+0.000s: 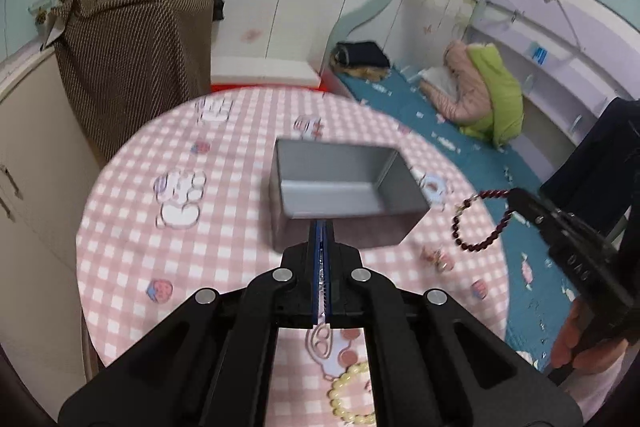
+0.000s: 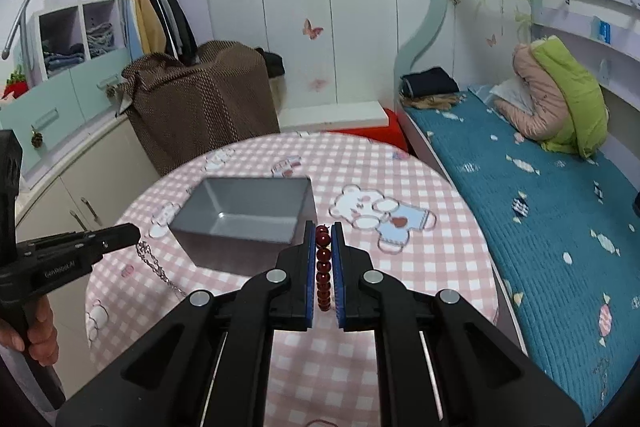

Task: Organize jewelry
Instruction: 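Carry the red bracelet with the right gripper while the left gripper grasps the silver chain, then open both grippers over the grey box, dropping bracelet and chain inside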

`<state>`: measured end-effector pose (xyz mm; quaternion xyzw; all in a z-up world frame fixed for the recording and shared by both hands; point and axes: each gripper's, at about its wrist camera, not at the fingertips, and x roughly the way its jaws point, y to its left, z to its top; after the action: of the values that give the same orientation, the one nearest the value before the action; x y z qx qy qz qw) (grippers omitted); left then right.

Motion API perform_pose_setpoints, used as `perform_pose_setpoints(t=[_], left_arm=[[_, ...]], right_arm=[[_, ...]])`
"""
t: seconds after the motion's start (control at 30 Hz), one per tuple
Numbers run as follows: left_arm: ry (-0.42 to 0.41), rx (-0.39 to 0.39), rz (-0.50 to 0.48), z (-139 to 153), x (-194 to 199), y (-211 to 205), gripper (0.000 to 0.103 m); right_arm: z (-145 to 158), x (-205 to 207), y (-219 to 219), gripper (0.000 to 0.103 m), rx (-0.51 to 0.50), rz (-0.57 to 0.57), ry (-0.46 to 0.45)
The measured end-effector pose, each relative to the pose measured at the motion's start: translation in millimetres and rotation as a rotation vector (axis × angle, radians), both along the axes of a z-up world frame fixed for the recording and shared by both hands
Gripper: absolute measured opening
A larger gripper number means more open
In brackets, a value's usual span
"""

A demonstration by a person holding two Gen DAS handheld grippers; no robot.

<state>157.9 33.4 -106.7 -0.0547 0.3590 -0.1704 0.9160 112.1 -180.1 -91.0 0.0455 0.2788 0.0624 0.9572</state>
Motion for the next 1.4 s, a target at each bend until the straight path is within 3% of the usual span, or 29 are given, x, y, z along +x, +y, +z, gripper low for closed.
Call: perform_pose_setpoints(t=[0.43,0.73,0.97,1.13,1.4], left_arm=[[-0.123,-0.032,-0.012,56.8,7.5,-4.7,0.001],[-0.155,-0.016,-0.012,76.7,33.3,-16.5,0.001],[-0.106,-0.017,-0.008,58.3,61.3,-20.8,0.001],[-0.026,-0.018,-0.006,30.8,81.4,-24.5,0.001],[0.053,0.015,-0.018,-4.5,99.9,-28.1,0.002]], right_arm=[[38.1,19.4,13.4,0.007,0.024,0.059,-0.096],[33.1,47.1,24.4,0.007,0.034,0.090,-0.066],[11.1,71.6,31.6,0.007,0.036,0.105,0.016],[-10.0,90.2,35.7,0.008,0.042,0.118,0.092],[-11.5,98.2,32.1,0.012,0.069,0.128,0.115]])
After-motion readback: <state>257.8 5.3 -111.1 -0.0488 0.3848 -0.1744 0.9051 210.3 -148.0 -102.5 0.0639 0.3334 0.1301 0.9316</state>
